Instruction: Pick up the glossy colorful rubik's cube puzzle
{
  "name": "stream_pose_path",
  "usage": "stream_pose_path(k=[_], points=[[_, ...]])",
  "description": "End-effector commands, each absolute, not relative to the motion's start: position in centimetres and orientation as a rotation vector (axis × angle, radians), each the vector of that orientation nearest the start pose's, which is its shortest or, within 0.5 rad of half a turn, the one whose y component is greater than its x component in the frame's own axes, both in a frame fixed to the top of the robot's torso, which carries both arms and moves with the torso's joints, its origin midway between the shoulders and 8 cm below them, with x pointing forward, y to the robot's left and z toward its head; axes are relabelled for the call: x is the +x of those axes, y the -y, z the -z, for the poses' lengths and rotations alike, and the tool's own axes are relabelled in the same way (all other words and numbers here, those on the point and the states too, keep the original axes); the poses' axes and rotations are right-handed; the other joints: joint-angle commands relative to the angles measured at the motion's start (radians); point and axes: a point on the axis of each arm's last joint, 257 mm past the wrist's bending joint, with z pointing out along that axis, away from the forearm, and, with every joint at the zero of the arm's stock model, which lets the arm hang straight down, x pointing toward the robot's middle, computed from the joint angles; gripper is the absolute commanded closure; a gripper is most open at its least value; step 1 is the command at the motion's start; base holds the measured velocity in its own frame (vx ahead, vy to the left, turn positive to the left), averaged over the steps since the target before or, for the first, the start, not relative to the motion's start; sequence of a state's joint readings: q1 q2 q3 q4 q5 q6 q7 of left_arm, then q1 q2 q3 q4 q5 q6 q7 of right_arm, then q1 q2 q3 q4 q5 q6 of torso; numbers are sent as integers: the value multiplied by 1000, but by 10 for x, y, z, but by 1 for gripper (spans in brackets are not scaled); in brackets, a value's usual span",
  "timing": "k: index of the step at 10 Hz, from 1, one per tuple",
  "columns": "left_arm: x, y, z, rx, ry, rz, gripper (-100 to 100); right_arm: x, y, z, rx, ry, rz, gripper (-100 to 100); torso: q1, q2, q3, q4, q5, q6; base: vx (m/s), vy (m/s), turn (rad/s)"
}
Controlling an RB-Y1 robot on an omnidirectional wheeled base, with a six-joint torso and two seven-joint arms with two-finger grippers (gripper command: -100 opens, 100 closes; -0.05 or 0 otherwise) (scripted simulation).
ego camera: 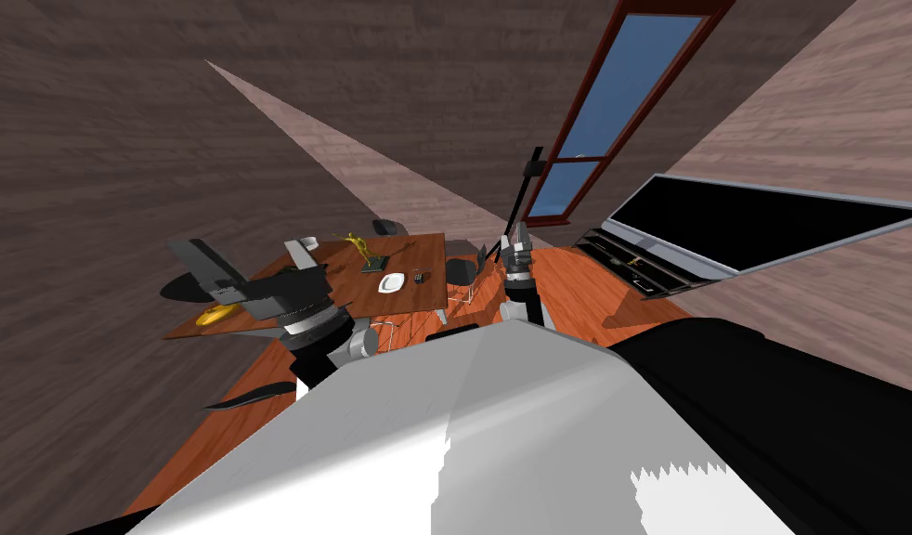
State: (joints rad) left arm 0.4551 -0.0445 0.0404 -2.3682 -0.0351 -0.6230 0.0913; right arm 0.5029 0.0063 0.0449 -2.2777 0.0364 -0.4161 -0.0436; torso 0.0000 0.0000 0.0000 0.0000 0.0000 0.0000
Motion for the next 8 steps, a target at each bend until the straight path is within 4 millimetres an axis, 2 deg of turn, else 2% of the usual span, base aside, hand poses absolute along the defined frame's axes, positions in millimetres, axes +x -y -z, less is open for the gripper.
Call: stream_pose_path(k=[1,3,6,7,8], points=[[307,-273,-90,-473,-448,1399,-100,360,264,-6,735,-678,-1342,0,0,0,0,0,0,0,-14,-12,7],[324,-269,-77,-480,-520,1415,-100,360,264,-6,735,-678,-1342,0,-2,2,1,0,0,0,-38,-45,14],[362,-269,-43,-539,-645,1433,-100,360,264,-6,735,-678,-1342,0,-5,4,2,1,-1,0,-75,-80,17],[362,-269,-43,-541,-646,1433,-100,360,264,-6,735,-678,-1342,0,-5,6,3,1,-1,0,-66,-63,5],[376,-272,-30,-570,-687,1436,-100,360,264,-6,735,-678,-1342,0,-4,5,3,1,-1,0,-44,-64,11]])
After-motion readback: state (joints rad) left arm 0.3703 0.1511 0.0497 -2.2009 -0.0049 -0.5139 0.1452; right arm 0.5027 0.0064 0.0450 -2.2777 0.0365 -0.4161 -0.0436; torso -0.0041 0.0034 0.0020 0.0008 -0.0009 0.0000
